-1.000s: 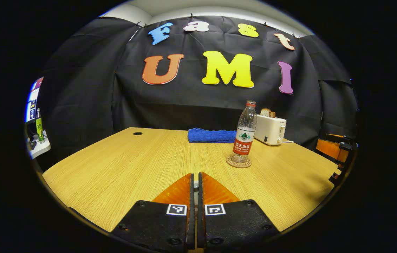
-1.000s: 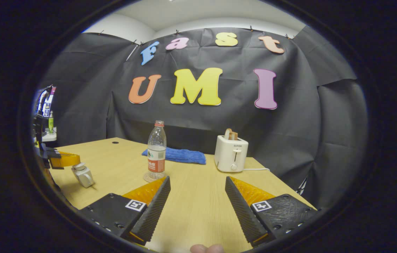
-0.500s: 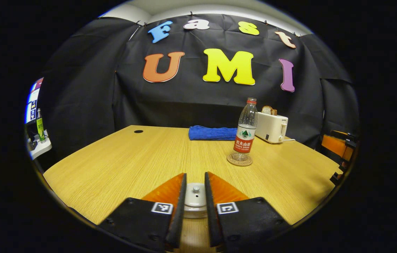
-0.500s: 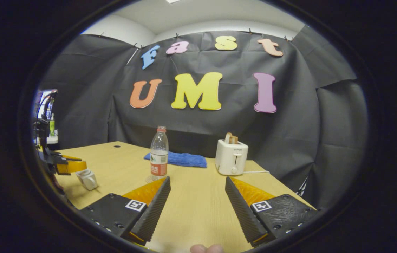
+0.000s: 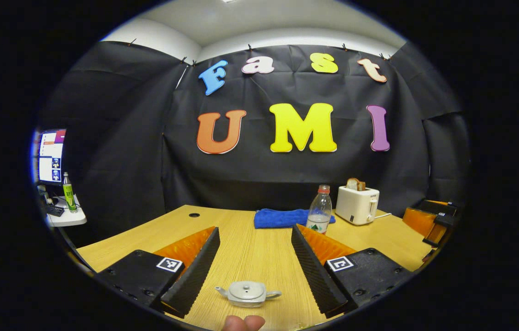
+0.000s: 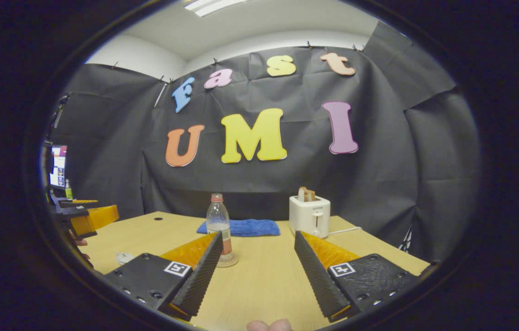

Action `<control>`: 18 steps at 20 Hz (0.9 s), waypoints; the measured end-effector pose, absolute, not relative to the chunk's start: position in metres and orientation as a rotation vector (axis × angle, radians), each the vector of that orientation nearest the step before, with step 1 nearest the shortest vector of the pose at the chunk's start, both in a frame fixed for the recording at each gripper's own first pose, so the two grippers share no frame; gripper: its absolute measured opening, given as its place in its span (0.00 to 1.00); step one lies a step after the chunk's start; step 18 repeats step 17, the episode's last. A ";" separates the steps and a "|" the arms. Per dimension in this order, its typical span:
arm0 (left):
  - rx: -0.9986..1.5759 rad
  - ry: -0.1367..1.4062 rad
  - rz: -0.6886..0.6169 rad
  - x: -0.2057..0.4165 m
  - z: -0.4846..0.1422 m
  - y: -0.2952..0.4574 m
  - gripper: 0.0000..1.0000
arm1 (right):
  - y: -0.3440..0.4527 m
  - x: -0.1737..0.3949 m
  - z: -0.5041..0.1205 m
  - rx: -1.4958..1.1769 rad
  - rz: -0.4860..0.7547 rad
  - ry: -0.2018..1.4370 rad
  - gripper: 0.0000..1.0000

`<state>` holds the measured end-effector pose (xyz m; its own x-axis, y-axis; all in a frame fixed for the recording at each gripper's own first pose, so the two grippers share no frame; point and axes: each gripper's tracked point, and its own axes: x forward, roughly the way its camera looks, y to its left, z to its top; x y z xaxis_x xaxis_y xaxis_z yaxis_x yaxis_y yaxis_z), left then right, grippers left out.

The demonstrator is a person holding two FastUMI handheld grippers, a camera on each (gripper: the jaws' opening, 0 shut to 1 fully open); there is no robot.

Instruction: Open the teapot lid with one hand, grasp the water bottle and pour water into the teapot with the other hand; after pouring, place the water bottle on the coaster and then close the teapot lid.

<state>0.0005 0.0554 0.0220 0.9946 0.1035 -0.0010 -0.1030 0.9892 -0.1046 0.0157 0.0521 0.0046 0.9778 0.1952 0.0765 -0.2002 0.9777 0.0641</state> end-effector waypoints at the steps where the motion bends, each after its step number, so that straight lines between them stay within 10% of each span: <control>1: -0.116 -0.017 0.090 0.001 0.030 0.048 0.98 | 0.054 0.014 0.010 0.066 0.201 -0.078 0.94; 18: -0.024 -0.054 0.042 0.007 0.039 0.032 0.98 | 0.061 0.000 0.024 0.009 0.140 -0.095 0.94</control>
